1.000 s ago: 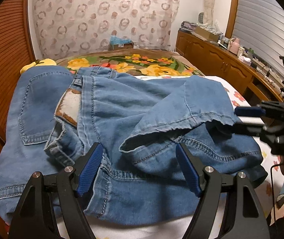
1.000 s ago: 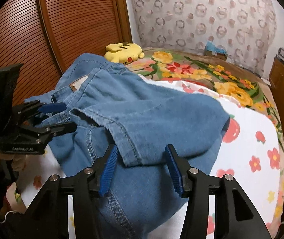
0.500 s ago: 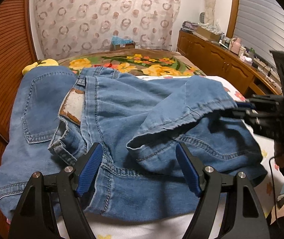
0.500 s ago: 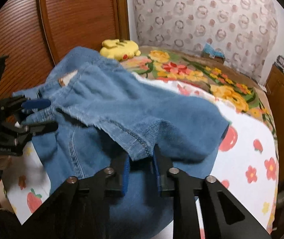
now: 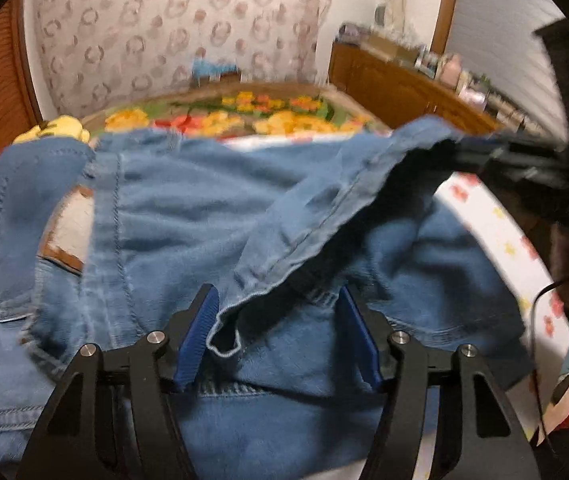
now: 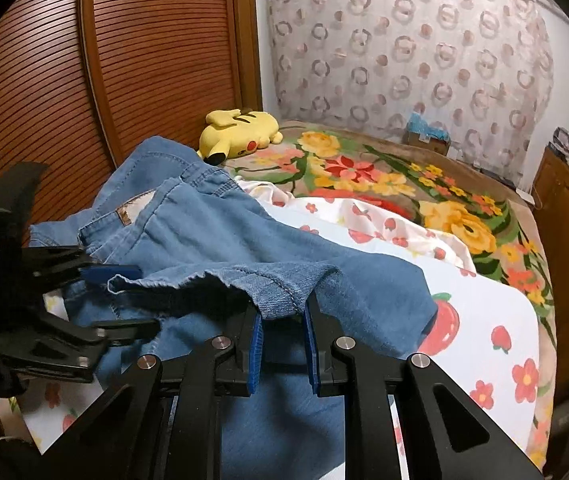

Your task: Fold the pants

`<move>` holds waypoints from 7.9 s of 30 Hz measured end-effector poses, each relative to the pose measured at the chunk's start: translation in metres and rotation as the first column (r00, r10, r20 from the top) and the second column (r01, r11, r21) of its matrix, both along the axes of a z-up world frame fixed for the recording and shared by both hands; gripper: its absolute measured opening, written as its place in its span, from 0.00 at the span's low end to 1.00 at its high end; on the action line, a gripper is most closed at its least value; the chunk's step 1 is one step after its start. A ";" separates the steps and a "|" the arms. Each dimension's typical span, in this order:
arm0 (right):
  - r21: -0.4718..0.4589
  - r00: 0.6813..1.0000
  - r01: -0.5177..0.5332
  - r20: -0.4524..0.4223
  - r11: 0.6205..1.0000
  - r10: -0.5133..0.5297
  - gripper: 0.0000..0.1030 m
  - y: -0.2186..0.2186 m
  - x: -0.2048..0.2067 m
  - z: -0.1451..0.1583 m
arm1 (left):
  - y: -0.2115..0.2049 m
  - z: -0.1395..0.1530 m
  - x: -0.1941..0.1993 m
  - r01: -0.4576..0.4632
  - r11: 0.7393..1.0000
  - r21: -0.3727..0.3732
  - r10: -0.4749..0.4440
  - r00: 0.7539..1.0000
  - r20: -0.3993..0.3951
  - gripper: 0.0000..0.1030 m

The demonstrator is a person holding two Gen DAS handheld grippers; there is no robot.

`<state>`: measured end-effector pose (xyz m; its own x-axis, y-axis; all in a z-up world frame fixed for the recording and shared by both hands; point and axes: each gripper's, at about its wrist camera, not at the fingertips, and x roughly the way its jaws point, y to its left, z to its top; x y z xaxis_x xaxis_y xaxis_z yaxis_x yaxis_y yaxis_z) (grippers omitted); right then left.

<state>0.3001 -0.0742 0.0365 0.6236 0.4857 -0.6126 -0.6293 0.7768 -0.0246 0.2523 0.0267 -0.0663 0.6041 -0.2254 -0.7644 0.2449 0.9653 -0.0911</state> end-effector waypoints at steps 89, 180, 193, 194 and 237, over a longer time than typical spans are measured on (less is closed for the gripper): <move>-0.007 0.973 0.053 -0.223 0.999 -0.053 0.53 -0.070 -0.077 -0.045 | 0.043 0.024 -0.056 -0.070 0.996 0.061 0.066 0.996 0.066 0.07; 0.100 0.952 0.286 -0.147 0.953 -0.270 0.36 -0.175 -0.008 -0.039 | 0.021 0.043 0.047 -0.086 0.996 0.019 0.085 0.996 0.034 0.44; 0.135 0.960 0.246 -0.169 0.960 -0.222 0.36 -0.165 -0.032 -0.033 | -0.037 0.051 -0.004 0.034 0.999 -0.009 -0.033 0.997 0.064 0.46; 0.136 0.960 0.246 -0.173 0.960 -0.221 0.38 -0.165 -0.034 -0.034 | -0.044 0.048 -0.008 0.049 0.999 -0.005 -0.049 0.997 0.057 0.46; 0.245 0.983 -0.175 -0.010 0.954 0.183 0.09 0.056 -0.048 0.052 | 0.108 0.067 -0.084 -0.199 0.979 -0.053 0.205 0.962 0.178 0.46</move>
